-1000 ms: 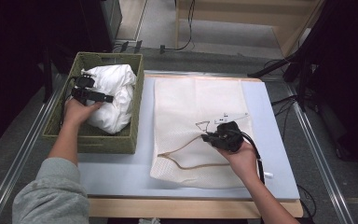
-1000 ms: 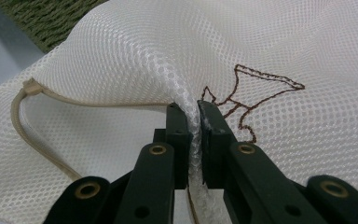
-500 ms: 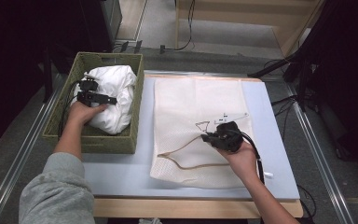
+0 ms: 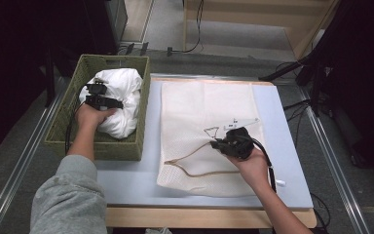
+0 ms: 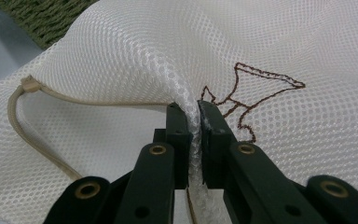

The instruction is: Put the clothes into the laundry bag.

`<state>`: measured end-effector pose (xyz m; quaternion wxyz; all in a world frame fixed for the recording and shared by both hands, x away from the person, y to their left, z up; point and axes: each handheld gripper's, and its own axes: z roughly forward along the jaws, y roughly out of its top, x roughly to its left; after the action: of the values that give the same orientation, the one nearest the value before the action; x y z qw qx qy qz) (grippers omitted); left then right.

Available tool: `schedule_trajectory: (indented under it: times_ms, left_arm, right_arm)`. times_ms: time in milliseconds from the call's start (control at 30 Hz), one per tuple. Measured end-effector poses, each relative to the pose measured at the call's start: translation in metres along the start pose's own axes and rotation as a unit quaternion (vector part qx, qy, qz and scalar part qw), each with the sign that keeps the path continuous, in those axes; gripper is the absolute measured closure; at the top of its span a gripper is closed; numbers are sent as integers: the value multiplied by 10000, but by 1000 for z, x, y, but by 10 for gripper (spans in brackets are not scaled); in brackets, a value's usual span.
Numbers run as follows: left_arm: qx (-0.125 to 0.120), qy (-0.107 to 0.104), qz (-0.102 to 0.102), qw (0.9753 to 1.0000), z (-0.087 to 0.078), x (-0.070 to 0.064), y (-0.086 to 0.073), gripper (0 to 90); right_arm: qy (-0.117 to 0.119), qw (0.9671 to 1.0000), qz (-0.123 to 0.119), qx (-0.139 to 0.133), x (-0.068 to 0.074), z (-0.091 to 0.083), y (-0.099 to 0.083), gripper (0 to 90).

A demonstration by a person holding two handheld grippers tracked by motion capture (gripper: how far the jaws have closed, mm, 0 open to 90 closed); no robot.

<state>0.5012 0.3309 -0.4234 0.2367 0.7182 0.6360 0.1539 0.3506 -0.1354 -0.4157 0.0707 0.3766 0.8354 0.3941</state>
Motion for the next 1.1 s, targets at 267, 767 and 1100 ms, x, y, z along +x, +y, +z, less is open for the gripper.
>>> schedule_trajectory:
  times_ms: [267,767,1100]
  left_arm:
    - [61,17,130,9999,0,-3,1,304]
    - [-493,-1370,632,9873,-55,-14,13,684]
    - [-1063,-1436,1114,9776,-106,-8,15,687]
  right_arm:
    - [-6,10000,11,-28,-1,0,0,848]
    - [-16,10000,26,-24,-1,0,0,849]
    - [-11,10000,16,-55,-1,-2,0,849]
